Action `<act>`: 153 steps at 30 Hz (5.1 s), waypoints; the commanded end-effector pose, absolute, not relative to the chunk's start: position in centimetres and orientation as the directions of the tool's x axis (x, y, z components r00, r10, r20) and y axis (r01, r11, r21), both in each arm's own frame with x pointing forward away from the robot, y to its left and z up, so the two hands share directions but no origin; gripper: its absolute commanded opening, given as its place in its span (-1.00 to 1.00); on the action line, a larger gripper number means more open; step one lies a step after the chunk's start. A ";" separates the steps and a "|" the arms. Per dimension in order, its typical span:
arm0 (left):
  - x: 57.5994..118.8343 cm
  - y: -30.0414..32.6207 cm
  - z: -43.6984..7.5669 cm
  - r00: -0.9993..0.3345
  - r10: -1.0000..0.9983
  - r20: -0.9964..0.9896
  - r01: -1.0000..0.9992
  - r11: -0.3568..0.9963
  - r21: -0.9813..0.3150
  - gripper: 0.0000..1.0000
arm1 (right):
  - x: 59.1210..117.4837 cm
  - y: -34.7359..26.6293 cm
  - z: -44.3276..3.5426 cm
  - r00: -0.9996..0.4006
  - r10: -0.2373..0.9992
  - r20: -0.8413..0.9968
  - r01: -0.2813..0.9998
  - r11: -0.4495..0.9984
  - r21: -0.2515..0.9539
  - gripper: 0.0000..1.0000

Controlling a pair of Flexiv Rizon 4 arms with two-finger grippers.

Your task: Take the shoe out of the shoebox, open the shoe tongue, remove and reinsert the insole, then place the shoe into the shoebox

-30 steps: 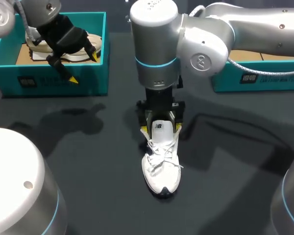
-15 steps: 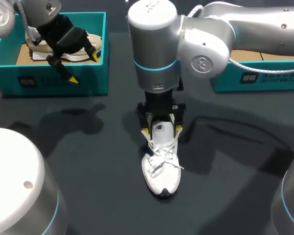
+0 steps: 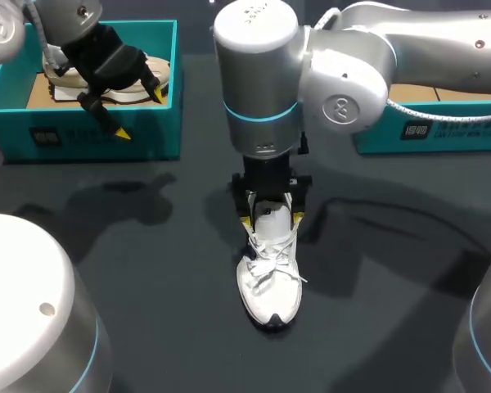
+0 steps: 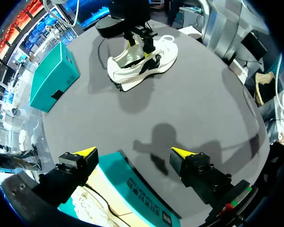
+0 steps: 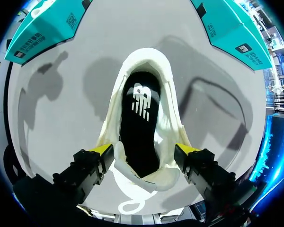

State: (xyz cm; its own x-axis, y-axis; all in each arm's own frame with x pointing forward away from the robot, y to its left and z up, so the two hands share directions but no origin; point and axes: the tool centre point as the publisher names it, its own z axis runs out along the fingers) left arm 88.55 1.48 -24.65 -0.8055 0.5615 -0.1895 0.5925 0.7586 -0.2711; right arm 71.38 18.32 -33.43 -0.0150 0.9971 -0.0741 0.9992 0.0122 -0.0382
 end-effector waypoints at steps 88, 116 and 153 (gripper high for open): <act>88.5 1.5 -24.6 -0.805 0.562 -0.189 0.593 0.759 -0.269 1.00 | 73.3 17.6 -36.1 -0.235 0.970 0.064 0.960 0.221 0.172 -0.44; 88.5 1.5 -24.6 -0.805 0.562 -0.189 0.593 0.759 -0.269 1.00 | 73.9 18.0 -25.1 -0.891 0.397 -0.219 0.357 0.912 0.204 1.00; 88.5 1.5 -24.6 -0.805 0.562 -0.189 0.593 0.759 -0.269 1.00 | 81.4 17.9 -29.0 -0.959 0.078 -0.273 0.063 0.996 0.066 1.00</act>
State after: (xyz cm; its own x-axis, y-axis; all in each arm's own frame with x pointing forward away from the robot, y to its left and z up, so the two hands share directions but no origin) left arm 88.55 1.48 -24.65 -0.8055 0.5614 -0.1894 0.5925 0.7586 -0.2711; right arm 80.82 18.20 -27.93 -0.9563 0.0820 -0.2805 0.0697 0.9961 0.0536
